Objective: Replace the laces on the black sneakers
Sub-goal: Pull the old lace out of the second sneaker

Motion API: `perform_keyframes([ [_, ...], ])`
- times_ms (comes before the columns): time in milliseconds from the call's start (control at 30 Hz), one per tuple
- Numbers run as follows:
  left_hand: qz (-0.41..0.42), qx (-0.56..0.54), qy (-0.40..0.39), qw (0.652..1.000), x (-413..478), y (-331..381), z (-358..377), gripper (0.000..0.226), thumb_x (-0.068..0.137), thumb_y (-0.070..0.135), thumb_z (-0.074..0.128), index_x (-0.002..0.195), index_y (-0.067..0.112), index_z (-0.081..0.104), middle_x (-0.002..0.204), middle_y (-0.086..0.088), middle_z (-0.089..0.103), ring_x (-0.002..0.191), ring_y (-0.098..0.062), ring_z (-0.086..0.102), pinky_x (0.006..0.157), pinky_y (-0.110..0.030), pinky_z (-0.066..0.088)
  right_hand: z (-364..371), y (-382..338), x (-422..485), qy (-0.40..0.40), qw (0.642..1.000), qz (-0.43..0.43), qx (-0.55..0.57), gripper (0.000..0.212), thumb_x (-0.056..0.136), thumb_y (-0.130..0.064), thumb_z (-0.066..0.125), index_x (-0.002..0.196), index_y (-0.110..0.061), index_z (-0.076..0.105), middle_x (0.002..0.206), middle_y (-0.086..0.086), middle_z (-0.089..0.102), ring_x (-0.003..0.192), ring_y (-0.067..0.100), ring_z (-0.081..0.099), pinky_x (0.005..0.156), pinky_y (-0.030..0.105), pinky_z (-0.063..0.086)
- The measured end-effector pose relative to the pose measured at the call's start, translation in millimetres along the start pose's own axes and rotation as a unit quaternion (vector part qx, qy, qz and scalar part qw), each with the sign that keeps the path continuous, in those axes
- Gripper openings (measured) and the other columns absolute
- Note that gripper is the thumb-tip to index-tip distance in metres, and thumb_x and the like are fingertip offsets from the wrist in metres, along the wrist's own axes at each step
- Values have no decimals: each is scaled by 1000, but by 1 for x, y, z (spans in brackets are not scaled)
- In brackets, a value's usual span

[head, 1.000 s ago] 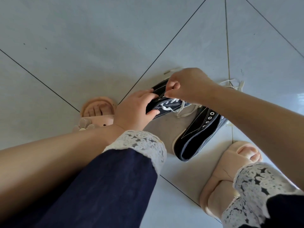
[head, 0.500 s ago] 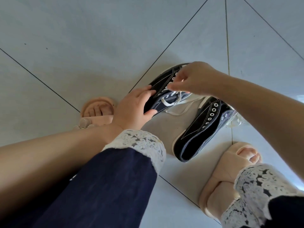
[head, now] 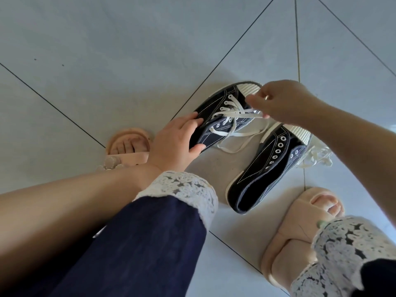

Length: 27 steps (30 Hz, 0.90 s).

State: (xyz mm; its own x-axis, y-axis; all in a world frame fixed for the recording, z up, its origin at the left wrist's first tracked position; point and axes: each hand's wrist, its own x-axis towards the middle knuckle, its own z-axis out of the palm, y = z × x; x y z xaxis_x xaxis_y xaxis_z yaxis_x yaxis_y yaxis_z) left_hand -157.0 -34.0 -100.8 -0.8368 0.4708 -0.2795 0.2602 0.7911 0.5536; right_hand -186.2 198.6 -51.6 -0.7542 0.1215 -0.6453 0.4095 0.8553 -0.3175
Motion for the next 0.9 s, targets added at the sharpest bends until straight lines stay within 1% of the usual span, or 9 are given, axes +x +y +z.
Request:
perform_keyframes([
  [67,1,1,-2,1000,1,0,0,51,75,20,72,121,6,56,134,-6,50,119,-25,49,98,-31,34,2,-8,2,39,993,-37,-101,38,82,-59,52,101,-27,61,98,-2,55,95,18,51,76,31,42],
  [200,4,6,-3,1000,2,-1,0,52,75,21,72,121,4,56,134,-7,50,118,-27,49,97,-35,37,11,-37,7,76,977,-170,-109,39,83,-49,59,119,-35,58,124,2,48,121,24,35,95,38,34],
  [333,9,9,-4,1000,2,-1,0,52,74,21,72,121,4,56,132,-8,51,117,-28,50,97,-36,37,24,-57,16,11,954,-205,-220,23,90,-41,53,107,-30,64,108,0,58,112,24,43,83,34,32],
  [433,12,5,8,1000,2,-1,-1,52,72,19,74,118,3,57,129,-8,54,113,-29,53,93,-37,40,27,-62,19,48,933,-230,-272,19,92,-25,51,101,-23,67,97,3,59,103,25,48,75,31,30],
  [533,22,3,23,999,1,0,-2,52,68,16,77,115,1,58,124,-10,57,109,-29,56,90,-37,44,2,-44,32,165,980,-108,-40,28,87,-3,46,102,-16,67,96,0,60,93,18,53,73,25,38],
  [633,26,9,27,999,0,0,-1,52,68,17,77,114,1,59,124,-10,58,108,-30,57,88,-36,45,-37,-15,40,267,942,46,196,31,87,-4,43,100,-18,67,76,-10,52,63,2,44,47,8,34],
  [700,26,11,22,999,1,0,-1,52,68,17,77,114,1,60,125,-11,57,108,-31,57,90,-38,44,-40,-8,35,208,964,53,157,27,90,-7,45,97,-23,66,83,-6,55,63,3,44,48,8,37],
  [767,26,18,18,999,1,0,-1,52,68,17,78,114,1,60,125,-12,57,108,-32,56,90,-39,44,-23,-12,26,121,991,-13,55,17,94,-16,50,100,-21,65,94,-5,56,77,7,49,68,18,39],
  [900,27,24,19,999,1,0,0,52,67,17,78,113,1,60,124,-12,57,108,-32,56,90,-39,44,11,-38,14,9,990,-143,3,19,89,-34,56,104,-25,65,99,-7,64,92,11,58,84,28,45],
])
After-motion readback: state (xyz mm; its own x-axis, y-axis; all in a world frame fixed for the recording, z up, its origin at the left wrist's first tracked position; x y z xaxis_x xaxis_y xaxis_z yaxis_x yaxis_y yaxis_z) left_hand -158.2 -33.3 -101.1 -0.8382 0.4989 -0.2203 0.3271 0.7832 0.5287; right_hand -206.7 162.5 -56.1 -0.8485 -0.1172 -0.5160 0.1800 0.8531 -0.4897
